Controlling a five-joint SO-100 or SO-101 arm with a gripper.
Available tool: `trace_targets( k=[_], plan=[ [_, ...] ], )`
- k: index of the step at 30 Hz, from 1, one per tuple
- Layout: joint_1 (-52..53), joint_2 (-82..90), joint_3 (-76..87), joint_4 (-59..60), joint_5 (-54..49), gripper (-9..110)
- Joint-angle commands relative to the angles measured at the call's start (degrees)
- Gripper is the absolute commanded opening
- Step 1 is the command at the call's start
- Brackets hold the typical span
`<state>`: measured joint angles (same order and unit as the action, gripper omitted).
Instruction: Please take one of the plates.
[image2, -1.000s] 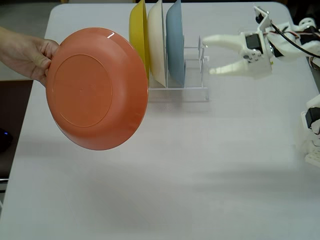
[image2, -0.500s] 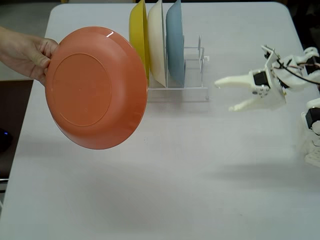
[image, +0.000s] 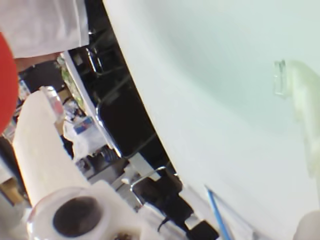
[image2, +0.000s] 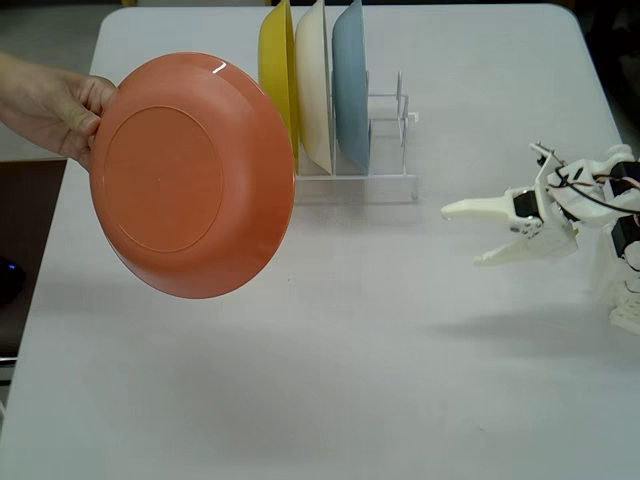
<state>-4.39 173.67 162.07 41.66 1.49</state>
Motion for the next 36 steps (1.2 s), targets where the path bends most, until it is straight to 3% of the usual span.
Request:
trace_targets(
  k=[1, 23, 36],
  plan=[
    [0.35, 2.99, 2.02, -2.72, 0.62, 55],
    [3.96, 15.73, 14.68, -3.08, 2.11, 55],
    [3.96, 15.73, 17.58, -4.66, 1.93, 3]
  ],
)
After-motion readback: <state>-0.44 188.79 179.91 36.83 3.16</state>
